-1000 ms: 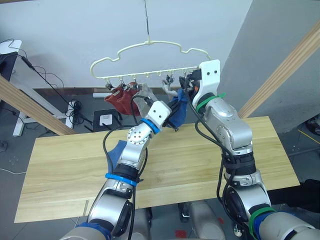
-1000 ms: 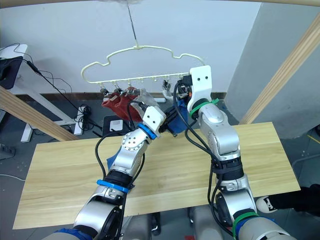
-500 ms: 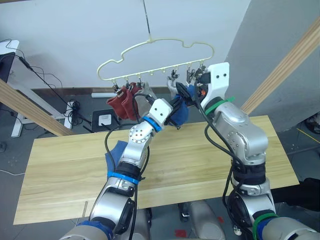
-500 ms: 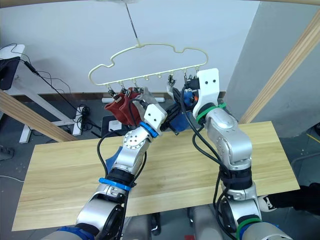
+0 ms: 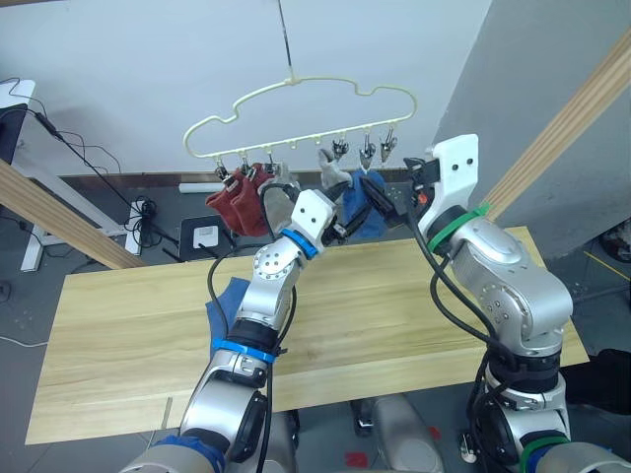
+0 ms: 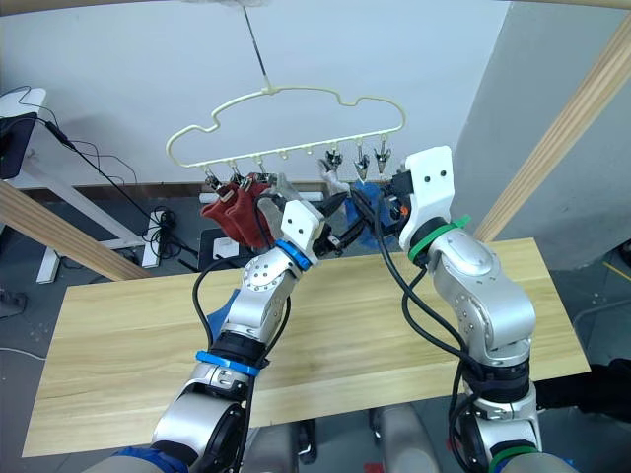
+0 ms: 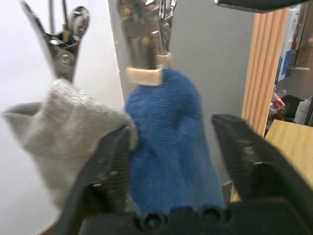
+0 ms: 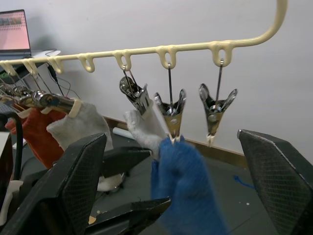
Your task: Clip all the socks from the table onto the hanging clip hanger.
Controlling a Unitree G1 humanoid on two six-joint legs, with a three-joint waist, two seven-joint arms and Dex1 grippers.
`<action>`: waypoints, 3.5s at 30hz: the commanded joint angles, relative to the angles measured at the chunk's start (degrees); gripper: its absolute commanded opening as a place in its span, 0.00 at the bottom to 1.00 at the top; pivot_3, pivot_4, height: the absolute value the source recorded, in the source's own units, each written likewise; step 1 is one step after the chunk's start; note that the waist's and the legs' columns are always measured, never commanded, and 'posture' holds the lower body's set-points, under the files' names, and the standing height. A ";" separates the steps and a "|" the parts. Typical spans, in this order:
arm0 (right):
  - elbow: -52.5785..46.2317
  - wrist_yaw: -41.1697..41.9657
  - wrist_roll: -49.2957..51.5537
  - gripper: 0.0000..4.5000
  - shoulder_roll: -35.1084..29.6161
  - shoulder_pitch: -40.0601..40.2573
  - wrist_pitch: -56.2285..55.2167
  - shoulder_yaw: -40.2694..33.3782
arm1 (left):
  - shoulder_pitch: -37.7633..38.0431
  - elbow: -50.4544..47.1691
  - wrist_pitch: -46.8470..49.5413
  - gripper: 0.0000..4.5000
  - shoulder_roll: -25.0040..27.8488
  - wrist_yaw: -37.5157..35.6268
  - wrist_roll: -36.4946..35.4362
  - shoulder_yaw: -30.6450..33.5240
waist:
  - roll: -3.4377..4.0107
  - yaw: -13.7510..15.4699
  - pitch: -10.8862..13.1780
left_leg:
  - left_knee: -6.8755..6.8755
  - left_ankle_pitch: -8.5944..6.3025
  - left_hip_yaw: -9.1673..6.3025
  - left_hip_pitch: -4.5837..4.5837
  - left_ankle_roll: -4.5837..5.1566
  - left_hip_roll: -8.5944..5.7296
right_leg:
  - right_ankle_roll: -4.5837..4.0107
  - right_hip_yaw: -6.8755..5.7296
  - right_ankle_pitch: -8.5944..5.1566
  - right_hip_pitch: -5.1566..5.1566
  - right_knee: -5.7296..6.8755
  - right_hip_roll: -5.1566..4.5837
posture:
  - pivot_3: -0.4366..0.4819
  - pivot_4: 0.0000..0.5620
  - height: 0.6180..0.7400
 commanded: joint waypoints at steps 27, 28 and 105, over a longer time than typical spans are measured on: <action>13.37 -7.47 -10.50 0.57 3.88 -4.70 -15.35 1.87 | 4.56 -34.47 33.34 0.77 17.17 -12.88 -18.68 3.69 | 0.00 -0.07 0.00 | 0.02 0.13 0.06 0.08 -0.24 0.02 | -0.23 0.13 0.13 0.00 0.08 0.01 | 0.29 0.53 1.00; 14.01 -7.61 -10.67 0.57 3.99 -4.96 -15.81 1.88 | 4.53 -34.45 33.32 0.77 17.11 -12.84 -18.62 3.63 | 0.00 -0.01 0.00 | 0.02 0.13 0.05 0.08 -0.24 0.02 | -0.24 0.13 0.14 0.00 0.08 0.02 | 0.29 0.53 1.00; 22.41 -16.39 -9.10 0.57 16.45 -12.15 -16.75 -1.66 | 5.00 -33.16 31.15 0.77 15.22 -12.76 -16.18 1.52 | 0.02 0.34 -0.01 | 0.04 0.13 0.08 0.07 -0.22 0.03 | -0.30 0.16 0.17 -0.02 0.15 0.01 | 0.27 0.52 1.00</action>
